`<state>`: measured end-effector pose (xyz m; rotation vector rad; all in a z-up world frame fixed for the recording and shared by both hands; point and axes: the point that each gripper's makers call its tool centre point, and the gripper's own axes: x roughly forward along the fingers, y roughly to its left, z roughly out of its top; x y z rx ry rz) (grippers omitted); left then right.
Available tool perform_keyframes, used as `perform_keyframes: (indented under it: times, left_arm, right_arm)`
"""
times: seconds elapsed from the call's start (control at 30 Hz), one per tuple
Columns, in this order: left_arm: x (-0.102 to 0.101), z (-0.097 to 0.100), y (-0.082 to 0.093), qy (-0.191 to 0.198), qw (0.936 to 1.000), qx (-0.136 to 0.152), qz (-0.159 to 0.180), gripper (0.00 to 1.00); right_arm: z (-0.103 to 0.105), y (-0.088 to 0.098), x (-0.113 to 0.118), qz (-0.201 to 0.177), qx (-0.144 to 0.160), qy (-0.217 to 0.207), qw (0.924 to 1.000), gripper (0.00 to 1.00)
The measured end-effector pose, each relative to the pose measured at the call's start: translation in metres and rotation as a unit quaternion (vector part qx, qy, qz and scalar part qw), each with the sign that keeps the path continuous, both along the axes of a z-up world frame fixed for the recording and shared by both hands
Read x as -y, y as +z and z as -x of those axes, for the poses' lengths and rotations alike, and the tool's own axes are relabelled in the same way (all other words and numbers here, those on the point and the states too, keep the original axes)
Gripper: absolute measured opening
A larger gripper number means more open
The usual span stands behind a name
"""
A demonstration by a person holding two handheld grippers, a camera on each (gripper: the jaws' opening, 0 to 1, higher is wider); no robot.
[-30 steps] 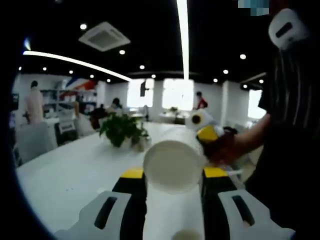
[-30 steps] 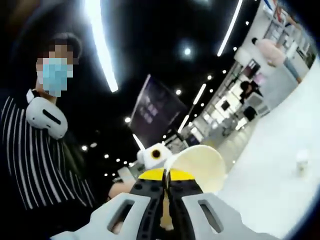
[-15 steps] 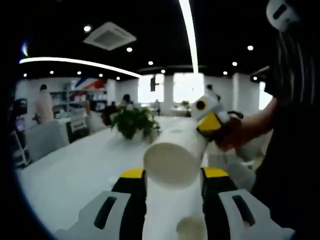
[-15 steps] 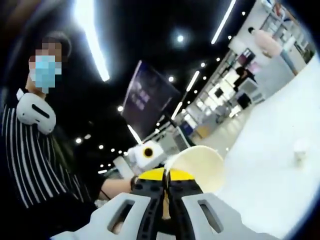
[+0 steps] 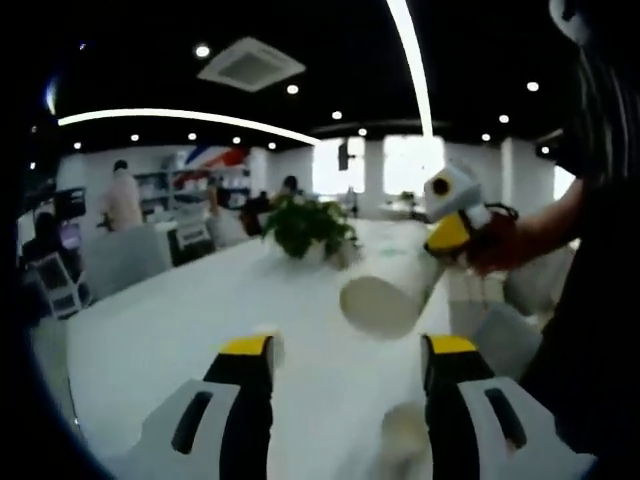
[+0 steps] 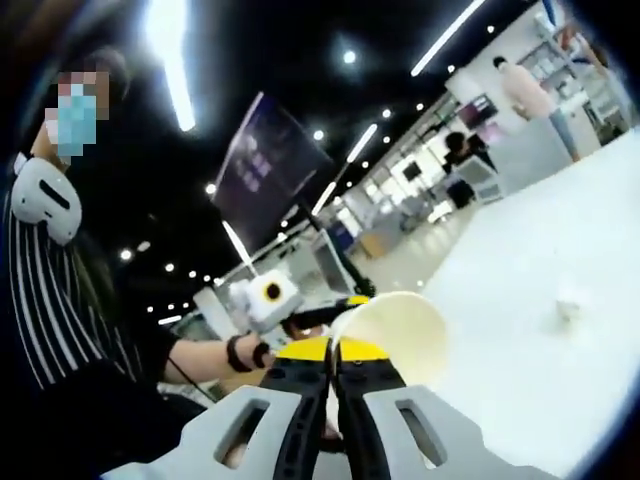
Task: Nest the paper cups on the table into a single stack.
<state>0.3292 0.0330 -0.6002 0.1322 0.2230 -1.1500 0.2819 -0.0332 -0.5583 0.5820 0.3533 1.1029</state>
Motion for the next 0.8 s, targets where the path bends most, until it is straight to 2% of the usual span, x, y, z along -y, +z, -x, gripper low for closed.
perform_keyframes:
  times: [0.1,0.27,0.3,0.4,0.63,0.8]
  left_arm:
    - [-0.006,-0.003,-0.006,0.010,0.9999,-0.013,0.000,0.63]
    - [-0.013,-0.006,-0.015,0.025,0.9995,-0.017,-0.007,0.73]
    - [-0.015,-0.006,-0.020,0.024,0.9993,-0.022,-0.015,0.74]
    - [-0.018,-0.009,-0.023,0.035,0.9990,-0.027,-0.012,0.78]
    - [-0.029,-0.013,-0.036,0.063,0.9969,-0.045,-0.010,0.85]
    - [-0.034,-0.014,-0.041,0.073,0.9964,-0.033,-0.025,0.95]
  right_arm:
    - [0.002,-0.003,0.003,0.002,-0.001,-0.007,1.0000,0.00]
    - [0.003,-0.006,0.004,0.010,-0.006,-0.008,0.9999,0.00]
    - [0.004,-0.010,0.003,0.024,-0.003,-0.006,0.9997,0.00]
    - [0.008,-0.021,0.002,0.068,0.008,0.006,0.9977,0.00]
    - [0.013,-0.029,-0.004,0.111,0.017,0.024,0.9934,0.00]
    - [0.012,-0.035,-0.004,0.153,0.027,0.034,0.9873,0.00]
